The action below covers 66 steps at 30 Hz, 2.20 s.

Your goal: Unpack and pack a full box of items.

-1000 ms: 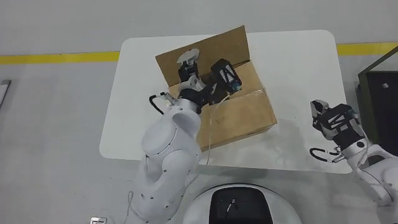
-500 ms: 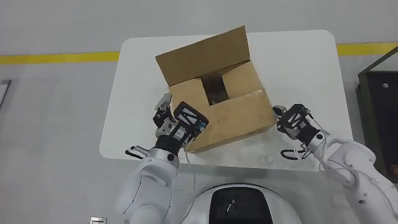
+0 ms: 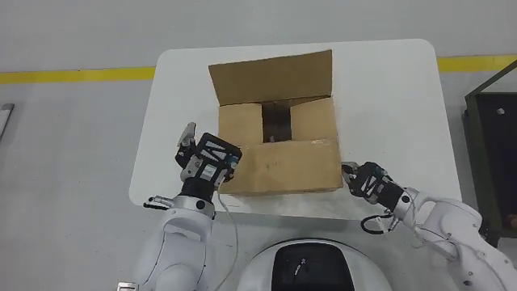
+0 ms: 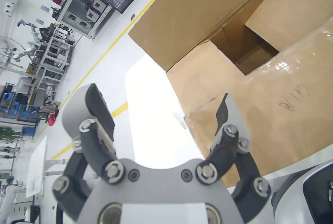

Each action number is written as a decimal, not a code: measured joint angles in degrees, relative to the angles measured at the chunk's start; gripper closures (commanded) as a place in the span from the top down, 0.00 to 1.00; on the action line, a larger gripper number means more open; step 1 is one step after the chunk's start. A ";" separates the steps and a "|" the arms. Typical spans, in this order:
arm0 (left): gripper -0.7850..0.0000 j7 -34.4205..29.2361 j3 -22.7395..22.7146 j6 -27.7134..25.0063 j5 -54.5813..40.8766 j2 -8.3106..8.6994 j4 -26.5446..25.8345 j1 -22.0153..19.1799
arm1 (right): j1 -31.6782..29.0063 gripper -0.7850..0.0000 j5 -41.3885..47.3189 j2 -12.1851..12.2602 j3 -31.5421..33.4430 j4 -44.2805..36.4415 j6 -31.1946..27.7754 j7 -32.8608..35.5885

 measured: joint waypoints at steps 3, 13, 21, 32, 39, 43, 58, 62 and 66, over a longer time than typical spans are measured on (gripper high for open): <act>1.00 0.31 -1.53 0.98 -0.32 0.10 0.00 0.25 | -1.94 0.00 -0.82 0.35 0.91 -1.55 -1.87 -0.93; 1.00 0.62 -3.83 2.53 -1.99 0.30 0.00 0.46 | -4.40 0.00 1.64 1.62 11.34 -5.31 -3.11 -4.06; 1.00 0.61 -3.81 2.51 -1.97 0.30 0.00 0.46 | -2.61 0.00 8.82 2.18 18.68 -6.29 -4.55 -1.07; 1.00 0.61 -3.81 2.51 -1.97 0.30 0.00 0.46 | -1.27 0.00 23.57 2.27 19.18 -6.33 -8.91 -2.64; 1.00 0.61 -3.81 2.51 -1.97 0.30 0.00 0.46 | 6.41 0.00 54.63 4.50 16.63 -4.04 -11.02 25.12; 1.00 0.61 -3.81 2.51 -1.97 0.30 0.00 0.46 | 8.68 0.00 60.20 4.97 16.31 -3.73 -10.25 33.48; 1.00 0.61 -3.81 2.51 -1.97 0.30 0.00 0.46 | 14.78 0.47 57.99 5.56 9.50 -3.70 -4.53 40.86; 1.00 0.61 -3.81 2.51 -1.97 0.30 0.00 0.46 | 20.50 0.45 60.01 5.48 3.35 0.02 -1.89 44.66; 1.00 0.61 -3.81 2.51 -1.97 0.30 0.00 0.46 | 24.44 0.45 59.94 5.38 -0.50 3.44 0.26 46.51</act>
